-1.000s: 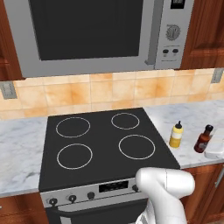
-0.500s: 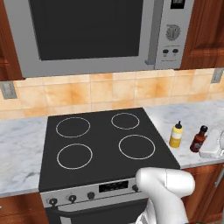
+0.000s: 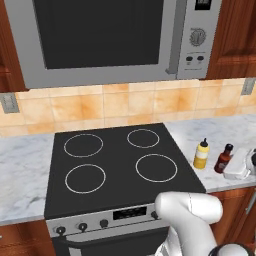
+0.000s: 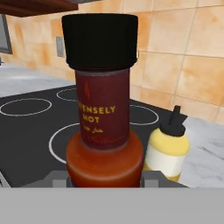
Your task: Take 2 condiments from the cabinet and move them on the counter near the stove.Make sure the condiments are lined up with each other, next to each other.
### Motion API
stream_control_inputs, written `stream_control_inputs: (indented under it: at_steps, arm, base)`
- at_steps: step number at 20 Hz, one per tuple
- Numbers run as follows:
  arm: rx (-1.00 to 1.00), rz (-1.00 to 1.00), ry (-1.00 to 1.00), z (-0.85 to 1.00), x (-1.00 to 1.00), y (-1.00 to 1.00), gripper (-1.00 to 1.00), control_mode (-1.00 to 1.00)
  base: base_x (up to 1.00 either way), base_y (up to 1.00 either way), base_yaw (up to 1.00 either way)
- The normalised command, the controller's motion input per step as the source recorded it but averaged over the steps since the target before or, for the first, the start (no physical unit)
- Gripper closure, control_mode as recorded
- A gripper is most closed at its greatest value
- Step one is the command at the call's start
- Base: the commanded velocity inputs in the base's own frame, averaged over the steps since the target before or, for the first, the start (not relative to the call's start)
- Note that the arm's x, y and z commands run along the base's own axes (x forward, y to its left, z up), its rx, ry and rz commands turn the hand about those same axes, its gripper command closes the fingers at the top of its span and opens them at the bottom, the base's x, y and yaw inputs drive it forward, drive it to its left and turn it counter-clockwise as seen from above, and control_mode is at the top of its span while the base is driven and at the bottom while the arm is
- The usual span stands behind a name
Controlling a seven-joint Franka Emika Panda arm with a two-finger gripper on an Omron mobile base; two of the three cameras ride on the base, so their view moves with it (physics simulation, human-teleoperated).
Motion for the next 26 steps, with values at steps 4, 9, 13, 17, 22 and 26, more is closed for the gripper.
stream_control_inputs:
  at_steps: [4, 9, 13, 17, 22, 26]
  arm:
    - [0.0, 0.0, -0.01, -0.19, 0.22, -0.11, 1.0, -1.0]
    - [0.0, 0.0, -0.01, -0.16, 0.19, -0.01, 1.0, -1.0]
    - [0.0, 0.0, 0.0, -0.14, 0.16, -0.04, 1.0, -1.0]
    - [0.0, 0.0, -0.02, -0.14, 0.17, -0.14, 1.0, -1.0]
    - [0.0, 0.0, -0.05, -0.13, 0.18, -0.08, 1.0, -1.0]
    - [0.0, 0.0, -0.01, -0.14, 0.22, -0.06, 1.0, -1.0]
  base:
    - [0.0, 0.0, 0.0]
    - [0.0, 0.0, 0.0]
    - [0.0, 0.0, 0.0]
    - [0.0, 0.0, 0.0]
    - [0.0, 0.0, 0.0]
    - [0.0, 0.0, 0.0]
